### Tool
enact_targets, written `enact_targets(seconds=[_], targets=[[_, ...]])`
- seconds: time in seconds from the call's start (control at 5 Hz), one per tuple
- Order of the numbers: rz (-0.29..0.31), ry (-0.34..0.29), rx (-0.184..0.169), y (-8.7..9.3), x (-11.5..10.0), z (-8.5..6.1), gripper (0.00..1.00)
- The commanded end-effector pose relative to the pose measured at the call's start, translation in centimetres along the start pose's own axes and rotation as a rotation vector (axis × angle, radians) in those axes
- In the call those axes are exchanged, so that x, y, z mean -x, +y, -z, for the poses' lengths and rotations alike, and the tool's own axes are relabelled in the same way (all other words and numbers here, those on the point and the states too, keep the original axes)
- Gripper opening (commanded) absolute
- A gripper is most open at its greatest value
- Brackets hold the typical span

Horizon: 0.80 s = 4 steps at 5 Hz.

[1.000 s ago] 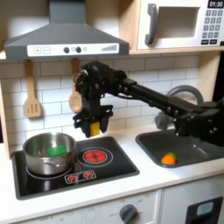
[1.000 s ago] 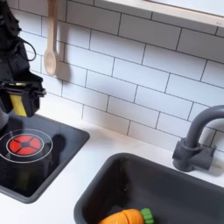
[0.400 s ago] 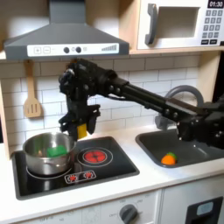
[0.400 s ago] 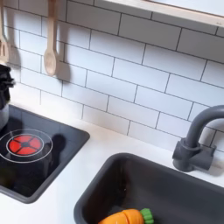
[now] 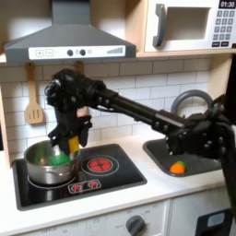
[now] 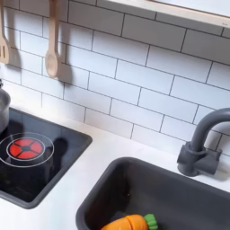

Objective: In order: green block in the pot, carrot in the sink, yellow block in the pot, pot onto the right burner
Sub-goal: 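Put the yellow block in the pot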

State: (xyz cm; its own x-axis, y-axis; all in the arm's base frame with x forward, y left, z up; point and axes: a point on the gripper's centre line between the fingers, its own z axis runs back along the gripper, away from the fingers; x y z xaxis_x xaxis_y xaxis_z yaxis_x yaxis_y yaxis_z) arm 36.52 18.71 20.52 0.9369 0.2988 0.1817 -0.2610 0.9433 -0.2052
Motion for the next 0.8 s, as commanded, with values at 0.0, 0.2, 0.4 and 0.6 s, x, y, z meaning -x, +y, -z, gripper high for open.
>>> enact_targets(seconds=[0.0, 0.2, 0.4, 0.6], targets=[[-0.035, 0.017, 0.008, 1.7, -1.4, 0.5, 0.00], [-0.035, 0.024, 0.008, 1.9, -1.5, 0.7, 0.00], [-0.041, 0.023, -0.002, 2.0, -1.5, 0.7, 0.00], [-0.080, -0.014, -0.044, 3.0, -1.7, 0.5, 0.00]])
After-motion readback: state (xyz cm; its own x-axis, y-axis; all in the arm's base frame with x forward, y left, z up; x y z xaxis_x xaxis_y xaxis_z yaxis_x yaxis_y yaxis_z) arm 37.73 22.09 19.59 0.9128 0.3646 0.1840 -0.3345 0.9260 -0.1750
